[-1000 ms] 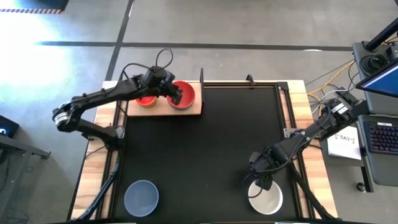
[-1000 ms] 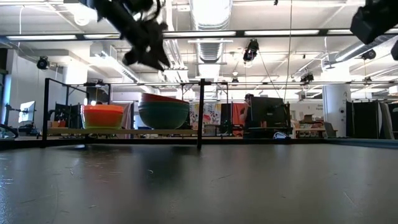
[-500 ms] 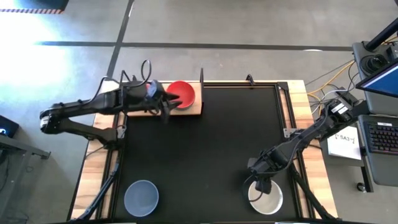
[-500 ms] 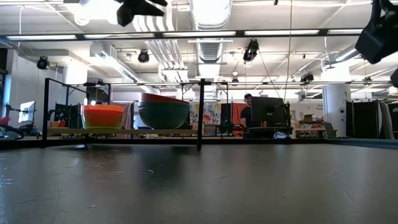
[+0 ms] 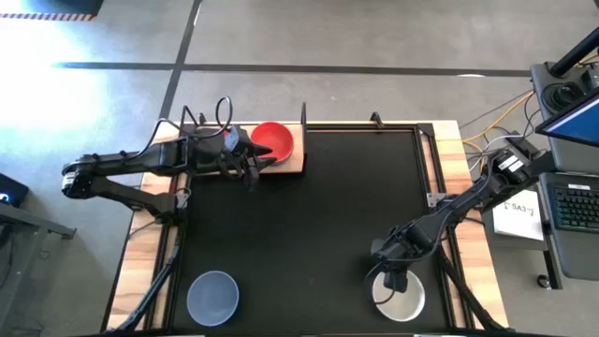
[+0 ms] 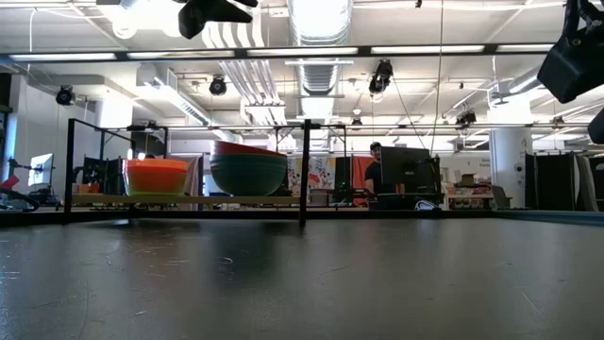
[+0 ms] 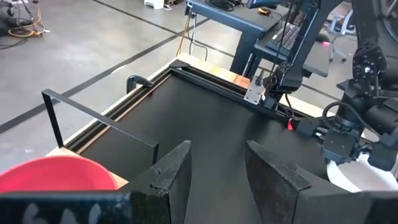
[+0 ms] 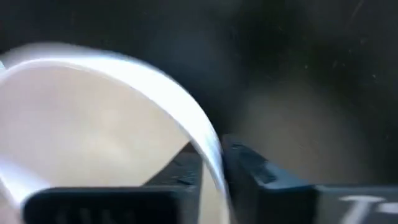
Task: Place and stack bowls onto a shelf
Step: Stack the large white bowl onto the orange bowl on the shelf
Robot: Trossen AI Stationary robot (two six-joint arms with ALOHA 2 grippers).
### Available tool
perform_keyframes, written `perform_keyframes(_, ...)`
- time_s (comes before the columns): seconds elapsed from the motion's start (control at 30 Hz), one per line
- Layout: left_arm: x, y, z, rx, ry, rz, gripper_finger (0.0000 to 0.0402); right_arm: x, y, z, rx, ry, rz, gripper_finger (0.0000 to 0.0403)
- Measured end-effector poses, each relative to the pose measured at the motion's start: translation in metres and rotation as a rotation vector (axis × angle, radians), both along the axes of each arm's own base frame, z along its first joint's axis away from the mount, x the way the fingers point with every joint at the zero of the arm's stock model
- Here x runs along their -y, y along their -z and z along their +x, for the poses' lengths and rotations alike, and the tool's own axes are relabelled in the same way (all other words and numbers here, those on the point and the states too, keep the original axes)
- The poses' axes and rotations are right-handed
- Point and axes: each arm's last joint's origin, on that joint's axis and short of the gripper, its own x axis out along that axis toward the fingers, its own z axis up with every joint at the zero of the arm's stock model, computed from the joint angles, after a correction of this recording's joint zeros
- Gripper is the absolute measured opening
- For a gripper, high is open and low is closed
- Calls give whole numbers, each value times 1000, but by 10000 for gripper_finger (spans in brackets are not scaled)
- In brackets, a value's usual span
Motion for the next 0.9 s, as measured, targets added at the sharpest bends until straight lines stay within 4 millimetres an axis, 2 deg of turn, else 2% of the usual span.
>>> perform_keyframes(0.1, 0, 1, 3, -3, 3, -1, 131, -1, 0, 2, 19, 0, 12, 15)
perform_keyframes(0.3, 3, 1, 4, 6, 14, 0, 131, 1, -1, 3, 24, 10, 7, 9)
perform_keyframes(0.4, 5, 1, 5, 5, 25, -2, 131, 5, -7, 8, 76, 10, -26, 9)
perform_keyframes(0.53, 11, 1, 5, 9, 46, -9, 131, 13, -27, 21, 223, -13, -96, 9)
perform_keyframes(0.63, 15, 1, 6, 13, 66, -9, 131, 24, -48, 35, 374, -6, -210, 9)
perform_keyframes(0.73, 20, 1, 6, 15, 85, -9, 131, 40, -68, 49, 497, 49, -374, 9)
perform_keyframes(0.9, 26, 3, 10, 3, 117, 3, 131, 74, -100, 66, 592, 161, -671, 9)
